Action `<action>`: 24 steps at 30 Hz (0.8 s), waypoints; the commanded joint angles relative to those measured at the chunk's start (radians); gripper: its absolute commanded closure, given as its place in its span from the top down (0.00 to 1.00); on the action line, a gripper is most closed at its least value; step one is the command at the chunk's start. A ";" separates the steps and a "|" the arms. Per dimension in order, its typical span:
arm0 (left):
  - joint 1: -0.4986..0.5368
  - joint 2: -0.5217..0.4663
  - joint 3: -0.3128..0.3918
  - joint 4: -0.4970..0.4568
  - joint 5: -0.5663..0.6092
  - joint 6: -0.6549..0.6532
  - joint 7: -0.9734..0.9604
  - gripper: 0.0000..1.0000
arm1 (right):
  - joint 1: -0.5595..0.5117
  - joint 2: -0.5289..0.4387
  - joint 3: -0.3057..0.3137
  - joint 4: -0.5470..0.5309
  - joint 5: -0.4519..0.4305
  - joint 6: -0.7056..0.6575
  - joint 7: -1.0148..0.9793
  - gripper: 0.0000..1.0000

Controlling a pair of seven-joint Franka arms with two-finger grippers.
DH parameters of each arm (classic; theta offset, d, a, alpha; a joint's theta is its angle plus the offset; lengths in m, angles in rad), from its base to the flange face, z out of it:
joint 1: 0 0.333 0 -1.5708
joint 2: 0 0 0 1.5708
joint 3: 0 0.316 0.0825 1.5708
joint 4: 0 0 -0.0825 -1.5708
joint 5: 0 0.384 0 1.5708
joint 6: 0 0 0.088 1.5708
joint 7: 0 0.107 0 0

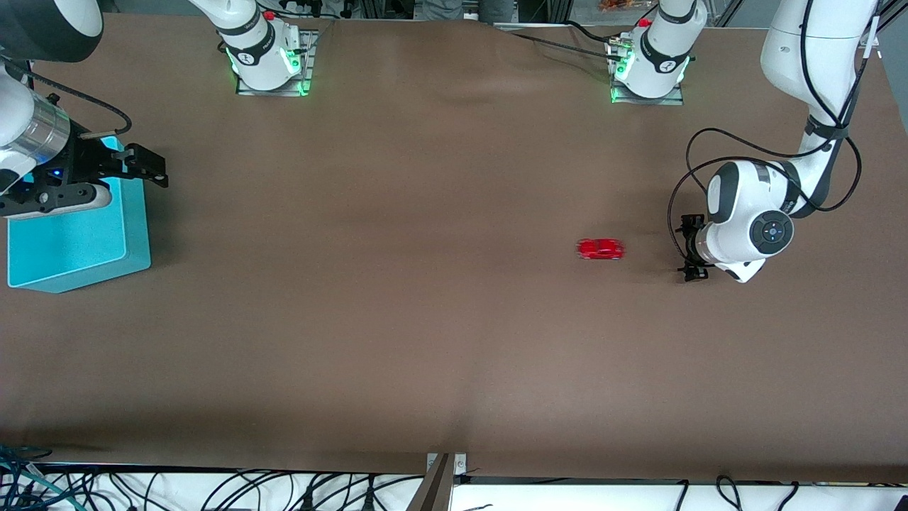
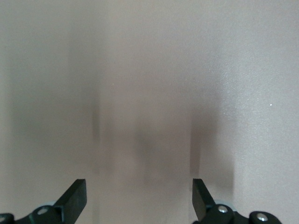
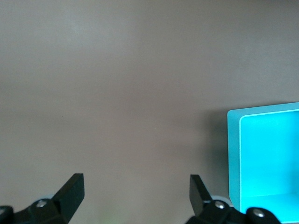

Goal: Wind red beetle toy and store in blue box

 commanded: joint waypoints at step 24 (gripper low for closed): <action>0.004 0.085 0.091 0.208 -0.030 -0.072 0.201 0.99 | -0.002 0.005 0.003 0.021 -0.012 -0.018 0.004 1.00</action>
